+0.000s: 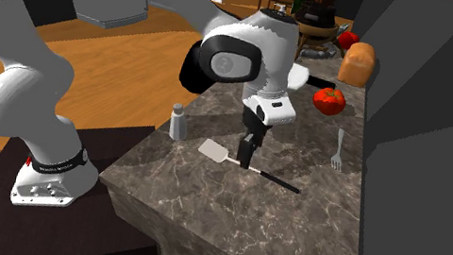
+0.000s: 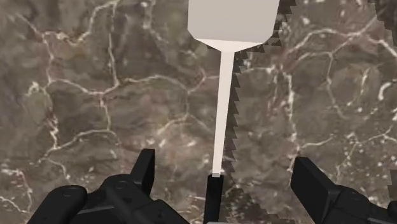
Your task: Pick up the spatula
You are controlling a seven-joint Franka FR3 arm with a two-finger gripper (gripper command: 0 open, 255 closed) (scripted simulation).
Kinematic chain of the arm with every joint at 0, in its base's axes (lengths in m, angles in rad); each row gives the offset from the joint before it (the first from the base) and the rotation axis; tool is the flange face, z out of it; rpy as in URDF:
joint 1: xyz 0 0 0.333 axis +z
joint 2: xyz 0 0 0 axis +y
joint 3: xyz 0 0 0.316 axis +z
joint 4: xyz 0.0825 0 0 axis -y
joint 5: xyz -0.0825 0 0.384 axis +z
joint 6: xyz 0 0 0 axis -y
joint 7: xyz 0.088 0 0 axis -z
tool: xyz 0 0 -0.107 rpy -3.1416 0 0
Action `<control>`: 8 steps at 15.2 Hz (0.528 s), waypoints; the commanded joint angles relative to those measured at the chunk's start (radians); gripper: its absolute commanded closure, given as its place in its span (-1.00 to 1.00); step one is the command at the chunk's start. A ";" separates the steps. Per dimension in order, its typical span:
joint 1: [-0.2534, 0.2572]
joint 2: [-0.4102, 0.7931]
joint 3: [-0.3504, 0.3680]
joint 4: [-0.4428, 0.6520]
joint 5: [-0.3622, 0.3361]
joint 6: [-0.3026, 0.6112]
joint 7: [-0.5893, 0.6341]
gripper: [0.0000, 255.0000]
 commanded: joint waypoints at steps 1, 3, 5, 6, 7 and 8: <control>0.000 0.025 0.000 -0.005 0.002 0.030 0.008 -1.00; 0.000 0.041 0.000 -0.016 0.004 0.057 0.007 -1.00; 0.000 0.057 0.000 -0.027 0.005 0.083 0.006 -1.00; 0.000 0.061 0.000 -0.030 0.006 0.091 0.006 -1.00; 0.000 0.061 0.000 -0.030 0.006 0.091 0.006 -1.00; 0.000 0.062 0.000 -0.030 0.006 0.091 0.006 -1.00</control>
